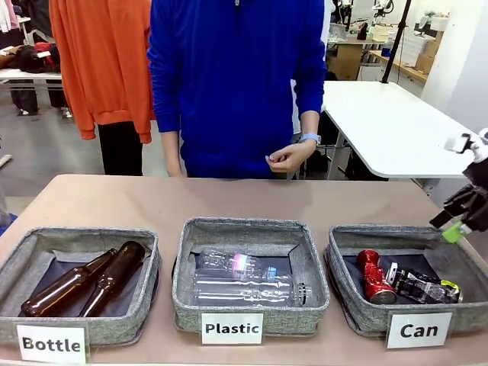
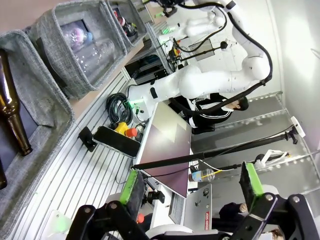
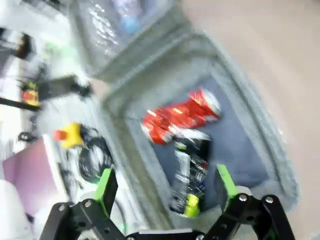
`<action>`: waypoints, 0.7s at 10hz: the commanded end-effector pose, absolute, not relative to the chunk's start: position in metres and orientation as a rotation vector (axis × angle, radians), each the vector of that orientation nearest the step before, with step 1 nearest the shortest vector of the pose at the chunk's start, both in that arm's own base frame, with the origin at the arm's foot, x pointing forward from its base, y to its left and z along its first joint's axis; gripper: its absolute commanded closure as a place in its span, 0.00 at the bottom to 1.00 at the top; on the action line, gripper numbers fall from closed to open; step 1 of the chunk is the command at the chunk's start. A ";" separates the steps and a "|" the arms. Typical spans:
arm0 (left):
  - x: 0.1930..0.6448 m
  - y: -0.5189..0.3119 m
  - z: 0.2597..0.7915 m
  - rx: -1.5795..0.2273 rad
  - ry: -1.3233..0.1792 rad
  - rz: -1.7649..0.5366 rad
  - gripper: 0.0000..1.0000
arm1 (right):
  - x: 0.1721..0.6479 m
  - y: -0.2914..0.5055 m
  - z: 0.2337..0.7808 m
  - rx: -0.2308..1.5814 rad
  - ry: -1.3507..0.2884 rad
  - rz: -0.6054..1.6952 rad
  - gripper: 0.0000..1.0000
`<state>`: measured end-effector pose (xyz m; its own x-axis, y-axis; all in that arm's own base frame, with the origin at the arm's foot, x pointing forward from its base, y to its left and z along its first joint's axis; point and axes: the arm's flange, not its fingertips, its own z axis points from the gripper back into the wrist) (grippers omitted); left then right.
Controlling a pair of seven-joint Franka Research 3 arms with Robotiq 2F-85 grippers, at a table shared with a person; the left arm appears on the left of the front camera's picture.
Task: Sort the can waste into the basket.
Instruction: Pick up the can waste from the table and place it in the right Fabric basket.
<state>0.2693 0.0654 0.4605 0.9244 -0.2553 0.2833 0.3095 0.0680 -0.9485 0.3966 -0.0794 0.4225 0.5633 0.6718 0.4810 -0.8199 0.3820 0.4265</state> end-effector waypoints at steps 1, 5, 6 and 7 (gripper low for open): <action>0.266 0.067 0.462 -1.449 -0.042 -0.430 0.00 | 0.414 -0.094 0.445 1.139 -0.453 0.584 0.00; 0.266 0.067 0.462 -1.449 -0.042 -0.430 0.00 | 0.437 -0.119 0.456 1.467 -0.602 -0.254 0.00; 0.266 0.067 0.462 -1.449 -0.042 -0.430 0.00 | 0.441 -0.122 0.453 1.470 -0.583 -0.257 0.00; 0.266 0.067 0.462 -1.449 -0.042 -0.430 0.00 | 0.429 -0.121 0.451 1.257 -0.360 0.342 0.00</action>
